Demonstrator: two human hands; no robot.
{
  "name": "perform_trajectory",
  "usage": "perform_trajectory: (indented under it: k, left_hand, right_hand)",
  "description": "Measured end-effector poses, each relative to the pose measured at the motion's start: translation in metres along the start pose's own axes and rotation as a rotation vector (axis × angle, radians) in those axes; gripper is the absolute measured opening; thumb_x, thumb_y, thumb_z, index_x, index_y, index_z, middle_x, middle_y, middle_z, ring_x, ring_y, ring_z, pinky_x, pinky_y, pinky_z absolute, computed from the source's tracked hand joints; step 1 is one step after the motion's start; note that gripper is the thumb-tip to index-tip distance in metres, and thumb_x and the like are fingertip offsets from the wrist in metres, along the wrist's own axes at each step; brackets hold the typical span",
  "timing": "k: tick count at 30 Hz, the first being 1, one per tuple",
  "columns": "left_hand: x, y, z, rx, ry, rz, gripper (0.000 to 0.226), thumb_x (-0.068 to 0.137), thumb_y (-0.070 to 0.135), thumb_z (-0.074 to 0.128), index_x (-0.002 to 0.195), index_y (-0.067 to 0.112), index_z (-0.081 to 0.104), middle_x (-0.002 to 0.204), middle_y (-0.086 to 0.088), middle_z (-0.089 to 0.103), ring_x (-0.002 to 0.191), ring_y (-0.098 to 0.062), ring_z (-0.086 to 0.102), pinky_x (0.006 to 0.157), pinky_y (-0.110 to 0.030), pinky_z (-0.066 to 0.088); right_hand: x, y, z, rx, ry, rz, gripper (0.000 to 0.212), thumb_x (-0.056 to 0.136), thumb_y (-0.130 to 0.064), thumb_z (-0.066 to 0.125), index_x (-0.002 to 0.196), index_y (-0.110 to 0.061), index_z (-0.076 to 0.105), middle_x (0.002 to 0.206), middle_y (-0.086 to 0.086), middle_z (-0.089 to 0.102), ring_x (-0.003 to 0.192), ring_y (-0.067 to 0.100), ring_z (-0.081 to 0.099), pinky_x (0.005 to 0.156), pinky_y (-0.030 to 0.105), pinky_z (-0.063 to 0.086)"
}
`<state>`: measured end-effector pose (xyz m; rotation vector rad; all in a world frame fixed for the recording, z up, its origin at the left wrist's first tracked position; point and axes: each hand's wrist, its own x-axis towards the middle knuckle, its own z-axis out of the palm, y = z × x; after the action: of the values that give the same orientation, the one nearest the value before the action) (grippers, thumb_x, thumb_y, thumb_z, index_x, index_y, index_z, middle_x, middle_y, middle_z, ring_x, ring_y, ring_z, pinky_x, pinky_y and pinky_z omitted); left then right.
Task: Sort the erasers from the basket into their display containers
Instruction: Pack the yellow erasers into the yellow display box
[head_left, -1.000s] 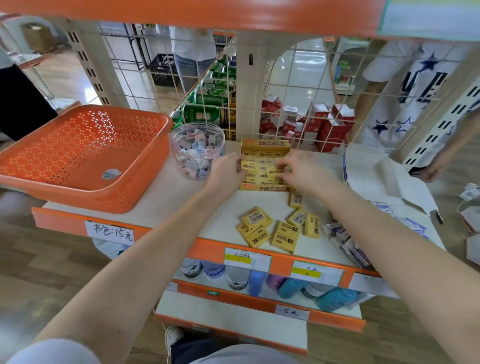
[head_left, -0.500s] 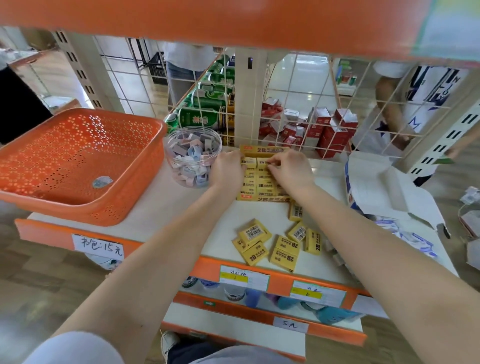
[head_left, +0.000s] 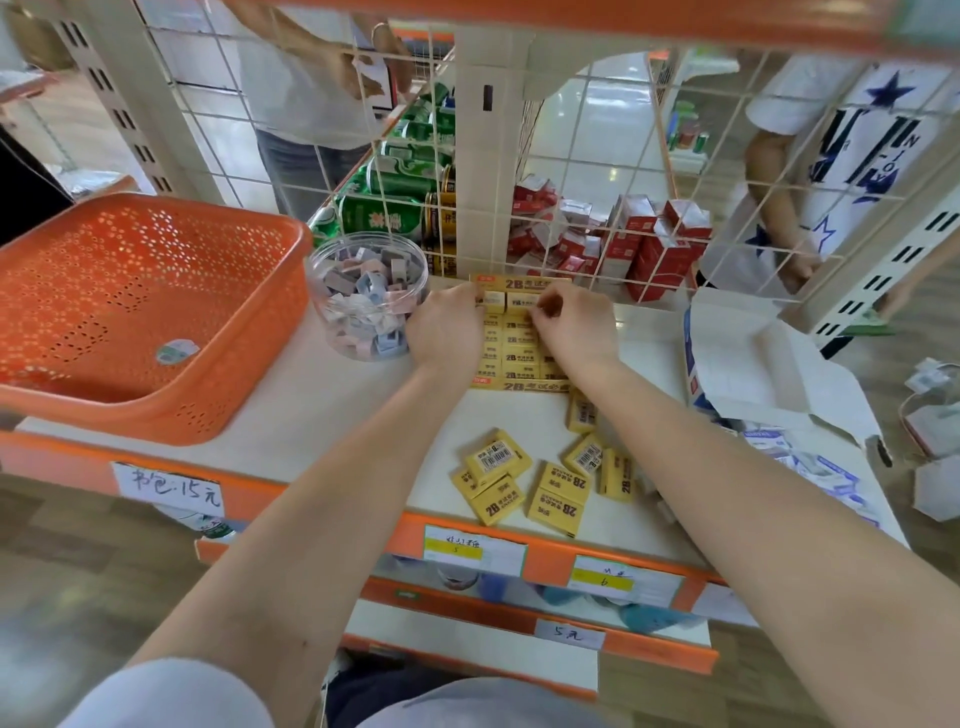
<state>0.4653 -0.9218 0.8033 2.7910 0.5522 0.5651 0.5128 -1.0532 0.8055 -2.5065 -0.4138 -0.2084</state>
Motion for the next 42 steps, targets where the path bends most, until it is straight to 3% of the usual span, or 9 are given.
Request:
perform_trajectory:
  k: [7, 16, 21, 25, 32, 39, 41, 42]
  left_hand:
    - [0.0, 0.002, -0.002, -0.03, -0.001, -0.021, 0.025, 0.096, 0.021, 0.048, 0.119, 0.016, 0.058, 0.101, -0.007, 0.069, 0.093, -0.027, 0.064, 0.06, -0.03, 0.036]
    - [0.0, -0.001, 0.001, -0.056, -0.02, -0.032, 0.025, 0.095, 0.02, 0.049, 0.115, 0.017, 0.062, 0.1, -0.006, 0.07, 0.094, -0.027, 0.064, 0.06, -0.029, 0.037]
    - [-0.002, -0.002, -0.003, -0.123, -0.044, -0.037, 0.031, 0.095, 0.017, 0.048, 0.124, 0.019, 0.061, 0.105, -0.008, 0.069, 0.098, -0.028, 0.062, 0.065, -0.03, 0.039]
    - [-0.005, -0.003, -0.006, -0.162, -0.068, -0.066, 0.035, 0.096, 0.016, 0.048, 0.13, 0.02, 0.058, 0.107, -0.009, 0.069, 0.098, -0.029, 0.062, 0.072, -0.034, 0.047]
    - [-0.021, -0.008, -0.019, -0.141, -0.09, -0.077, 0.034, 0.097, 0.02, 0.049, 0.129, 0.022, 0.059, 0.11, -0.008, 0.067, 0.102, -0.029, 0.06, 0.075, -0.036, 0.049]
    - [-0.037, -0.014, -0.034, -0.114, -0.144, -0.072, 0.032, 0.098, 0.022, 0.045, 0.127, 0.024, 0.059, 0.105, -0.006, 0.067, 0.094, -0.026, 0.061, 0.068, -0.032, 0.046]
    - [-0.038, -0.016, -0.041, -0.12, -0.201, -0.079, 0.032, 0.098, 0.029, 0.044, 0.127, 0.026, 0.057, 0.105, -0.004, 0.067, 0.093, -0.023, 0.061, 0.066, -0.031, 0.046]
    - [-0.039, -0.018, -0.045, -0.122, -0.208, -0.084, 0.031, 0.098, 0.031, 0.044, 0.125, 0.024, 0.056, 0.105, -0.002, 0.066, 0.094, -0.023, 0.061, 0.068, -0.031, 0.047]
  right_hand:
    - [0.001, 0.0, -0.003, 0.052, -0.001, 0.063, 0.009, 0.089, -0.026, 0.062, 0.095, -0.022, 0.067, 0.099, -0.005, 0.068, 0.093, 0.013, 0.059, 0.07, 0.022, 0.038]
    - [-0.002, 0.003, -0.004, 0.038, -0.031, -0.011, 0.026, 0.094, -0.022, 0.051, 0.112, -0.026, 0.069, 0.118, -0.004, 0.066, 0.108, 0.017, 0.059, 0.085, 0.026, 0.045]
    - [-0.006, 0.003, -0.006, -0.057, -0.082, -0.047, 0.035, 0.095, -0.015, 0.044, 0.121, -0.029, 0.063, 0.123, -0.001, 0.063, 0.107, 0.021, 0.058, 0.08, 0.03, 0.048]
    - [-0.01, 0.003, -0.006, -0.151, -0.135, -0.136, 0.041, 0.095, -0.013, 0.041, 0.128, -0.028, 0.058, 0.131, -0.005, 0.058, 0.117, 0.025, 0.05, 0.087, 0.036, 0.049]
    - [-0.029, 0.0, -0.008, -0.106, -0.204, -0.142, 0.042, 0.096, -0.016, 0.038, 0.134, -0.03, 0.051, 0.132, -0.005, 0.055, 0.113, 0.023, 0.049, 0.082, 0.036, 0.049]
    - [-0.042, -0.009, -0.019, -0.19, -0.334, -0.208, 0.045, 0.097, -0.015, 0.037, 0.142, -0.021, 0.04, 0.134, 0.002, 0.052, 0.116, 0.025, 0.046, 0.1, 0.038, 0.04]
    - [-0.04, -0.012, -0.034, -0.051, -0.42, -0.146, 0.046, 0.097, -0.018, 0.044, 0.142, -0.021, 0.039, 0.132, 0.004, 0.054, 0.111, 0.022, 0.055, 0.093, 0.037, 0.048]
    - [-0.04, -0.012, -0.043, 0.037, -0.442, -0.11, 0.044, 0.096, -0.018, 0.046, 0.14, -0.022, 0.041, 0.127, 0.003, 0.057, 0.102, 0.018, 0.06, 0.082, 0.033, 0.053]
